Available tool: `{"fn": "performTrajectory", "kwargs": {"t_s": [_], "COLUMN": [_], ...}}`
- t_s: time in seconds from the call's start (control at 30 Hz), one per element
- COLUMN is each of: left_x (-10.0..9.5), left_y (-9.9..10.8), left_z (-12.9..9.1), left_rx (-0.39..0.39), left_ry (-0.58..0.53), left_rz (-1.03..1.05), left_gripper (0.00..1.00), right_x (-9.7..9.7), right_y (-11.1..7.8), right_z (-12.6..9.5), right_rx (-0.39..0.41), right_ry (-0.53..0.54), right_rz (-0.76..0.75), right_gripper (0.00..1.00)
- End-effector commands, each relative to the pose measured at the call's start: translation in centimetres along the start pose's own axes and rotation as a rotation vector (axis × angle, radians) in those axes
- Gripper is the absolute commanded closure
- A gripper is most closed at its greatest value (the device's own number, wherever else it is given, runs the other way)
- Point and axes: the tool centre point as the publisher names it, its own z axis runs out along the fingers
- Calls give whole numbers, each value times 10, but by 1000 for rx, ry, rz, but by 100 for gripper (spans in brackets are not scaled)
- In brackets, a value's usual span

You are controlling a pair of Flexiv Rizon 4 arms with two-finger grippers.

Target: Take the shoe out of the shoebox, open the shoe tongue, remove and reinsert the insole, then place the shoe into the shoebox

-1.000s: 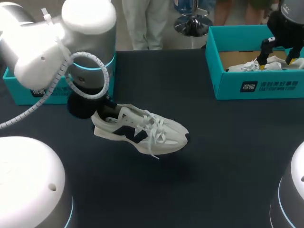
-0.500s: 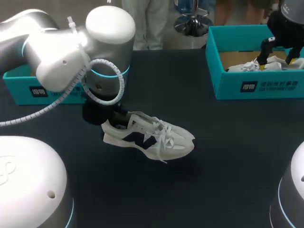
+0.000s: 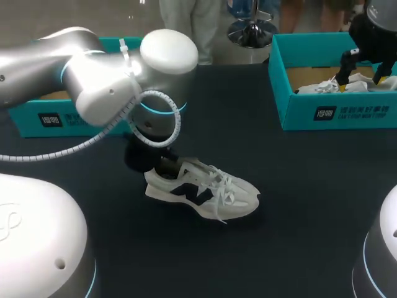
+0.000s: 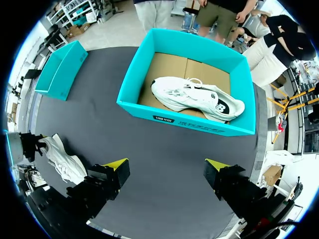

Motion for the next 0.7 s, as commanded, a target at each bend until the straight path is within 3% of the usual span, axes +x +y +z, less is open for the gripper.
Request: {"fn": "performTrajectory", "kwargs": {"t_s": [0.03,0.7], "left_x": [-11,-19], "left_y": [8,9], "left_z": [10,31], "left_rx": [16,45], "left_ry": [8,9], "left_rz": [1,13], "left_gripper": [100,100], "right_x": [0,0], "right_y": [1,1], "right_z": [0,0], "right_rx": [1,1], "right_ry": [-1,-1], "right_rz": [0,0], "right_gripper": [0,0]}}
